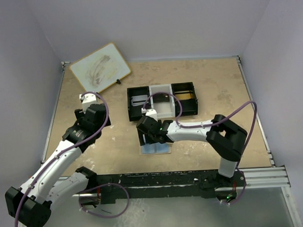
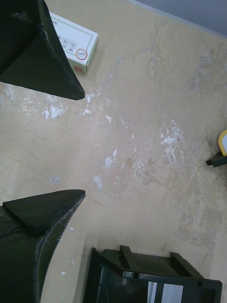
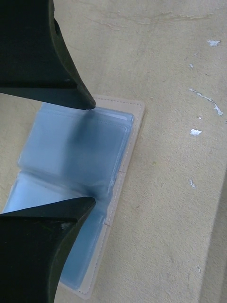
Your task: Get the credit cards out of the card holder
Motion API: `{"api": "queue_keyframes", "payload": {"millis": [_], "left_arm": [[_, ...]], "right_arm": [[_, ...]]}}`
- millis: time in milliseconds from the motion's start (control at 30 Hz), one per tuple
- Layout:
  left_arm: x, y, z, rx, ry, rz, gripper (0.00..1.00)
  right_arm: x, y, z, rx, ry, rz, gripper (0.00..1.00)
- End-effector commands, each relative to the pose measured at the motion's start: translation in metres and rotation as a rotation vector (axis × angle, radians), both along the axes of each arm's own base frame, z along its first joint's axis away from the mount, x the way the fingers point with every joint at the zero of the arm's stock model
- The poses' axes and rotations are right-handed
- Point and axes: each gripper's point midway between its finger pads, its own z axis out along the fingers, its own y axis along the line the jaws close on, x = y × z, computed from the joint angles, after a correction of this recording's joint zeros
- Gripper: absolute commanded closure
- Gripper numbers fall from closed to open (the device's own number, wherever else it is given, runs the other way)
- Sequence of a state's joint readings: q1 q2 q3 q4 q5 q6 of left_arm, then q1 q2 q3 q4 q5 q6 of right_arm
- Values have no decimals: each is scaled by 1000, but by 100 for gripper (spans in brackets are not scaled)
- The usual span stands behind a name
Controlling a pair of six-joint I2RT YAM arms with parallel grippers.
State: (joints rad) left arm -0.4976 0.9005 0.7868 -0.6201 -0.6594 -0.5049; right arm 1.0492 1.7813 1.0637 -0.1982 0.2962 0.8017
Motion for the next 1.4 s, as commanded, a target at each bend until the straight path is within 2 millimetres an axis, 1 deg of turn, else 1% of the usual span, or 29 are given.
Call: {"api": "queue_keyframes", "payload": {"millis": [0,100,233,333,400,500,600,633,700,733,767,800,833,867,933,967,1033,1067,1133,1167,1300,1367], "left_arm": [[3,4,15,-15,-54,31,26],[3,4,15,-13,-50,28,26],[3,4,16,-15,-53,28,26],[3,3,16,-18,-54,26,26],[3,3,15,-17,-51,24,26],[4,2,14,-20,-47,19,26],[4,-1,12,-28,-41,7,26],[4,-3,11,-32,-38,-2,26],[5,-7,10,-45,-34,-22,26],[5,-10,9,-55,-33,-35,26],[5,-15,8,-69,-27,-53,26],[6,-23,7,-98,-24,-88,26],[7,-32,7,-134,-26,-129,26],[6,-47,6,-193,-23,-188,27],[2,-80,5,-329,-23,-316,28],[-1,-100,6,-434,-23,-367,29],[-9,-136,4,-638,-22,-469,30],[-13,-155,6,-749,-29,-522,29],[-25,-183,3,-890,-22,-602,28],[-29,-192,-5,-906,-19,-605,28],[-49,-237,-25,-897,27,-660,26],[-53,-246,-44,-891,51,-632,26]], "right_arm": [[-7,-22,-22,-160,5,-14,23],[-9,-27,-26,-214,-7,-26,25],[-11,-27,-30,-230,-13,-33,30],[-14,-25,-28,-213,-8,-36,39],[-19,-18,-26,-163,17,-11,47],[-18,-8,-15,-82,8,18,58],[-15,-1,-7,-10,16,35,60],[-13,2,-5,23,22,39,64],[-15,1,-7,93,46,52,68],[-12,1,-7,137,61,49,72],[-12,-2,-8,173,77,49,78],[-10,-2,-6,223,90,50,81],[-10,-3,-4,274,101,54,82],[-11,-4,-1,332,122,65,81],[-10,-8,2,416,144,63,81],[-8,-11,2,446,150,56,81],[-8,-15,2,479,161,46,80],[-8,-17,2,490,165,41,80],[-8,-20,-1,501,173,27,80],[-8,-21,-3,502,176,22,80],[-9,-28,-9,504,186,-1,79],[-9,-30,-10,509,188,-12,79]]}}
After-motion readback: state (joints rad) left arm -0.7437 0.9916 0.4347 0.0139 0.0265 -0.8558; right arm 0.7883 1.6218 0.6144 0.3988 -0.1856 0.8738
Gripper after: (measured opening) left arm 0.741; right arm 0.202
